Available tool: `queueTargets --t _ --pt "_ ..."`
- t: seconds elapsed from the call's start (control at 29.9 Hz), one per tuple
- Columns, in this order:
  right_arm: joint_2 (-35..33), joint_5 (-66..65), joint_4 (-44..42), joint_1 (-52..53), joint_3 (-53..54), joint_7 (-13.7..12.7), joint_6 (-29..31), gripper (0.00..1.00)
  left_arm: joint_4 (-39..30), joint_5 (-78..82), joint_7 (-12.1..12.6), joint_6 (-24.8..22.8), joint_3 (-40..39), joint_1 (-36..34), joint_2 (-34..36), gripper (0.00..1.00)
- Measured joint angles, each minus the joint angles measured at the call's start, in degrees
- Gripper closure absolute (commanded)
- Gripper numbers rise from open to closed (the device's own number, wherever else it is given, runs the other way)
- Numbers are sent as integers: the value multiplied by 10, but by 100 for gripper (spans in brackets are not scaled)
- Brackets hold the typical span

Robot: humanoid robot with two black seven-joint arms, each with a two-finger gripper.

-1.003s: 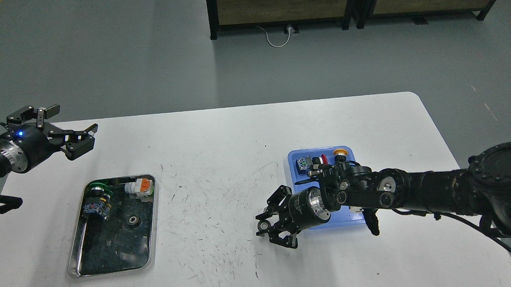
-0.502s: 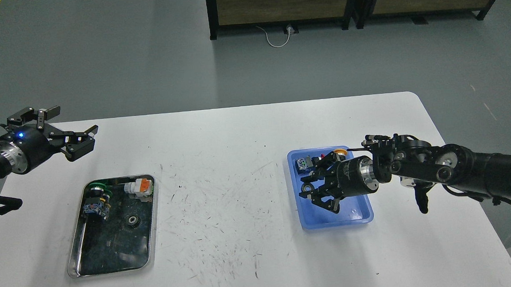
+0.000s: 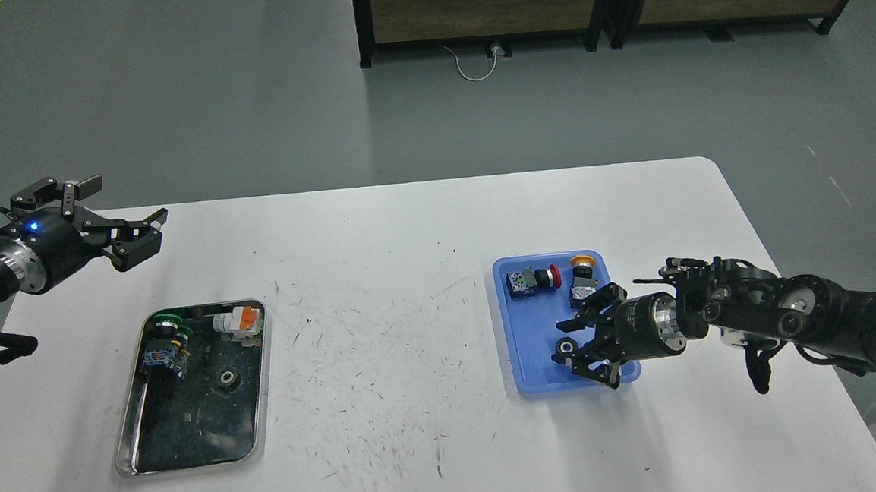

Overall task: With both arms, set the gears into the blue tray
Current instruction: 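Lift the gear into the blue tray and open the right gripper, then raise the right arm away and lower the left gripper into the metal tray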

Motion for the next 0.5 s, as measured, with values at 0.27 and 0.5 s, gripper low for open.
queueTargets --t 0.27,0.5 --pt "-5 12 -2 8 75 1 -1 16 -2 -1 1 -2 -2 0 0 2" --pt "-10 56 -45 43 208 2 -1 14 -6 -13 -11 -29 -3 4 17 3"
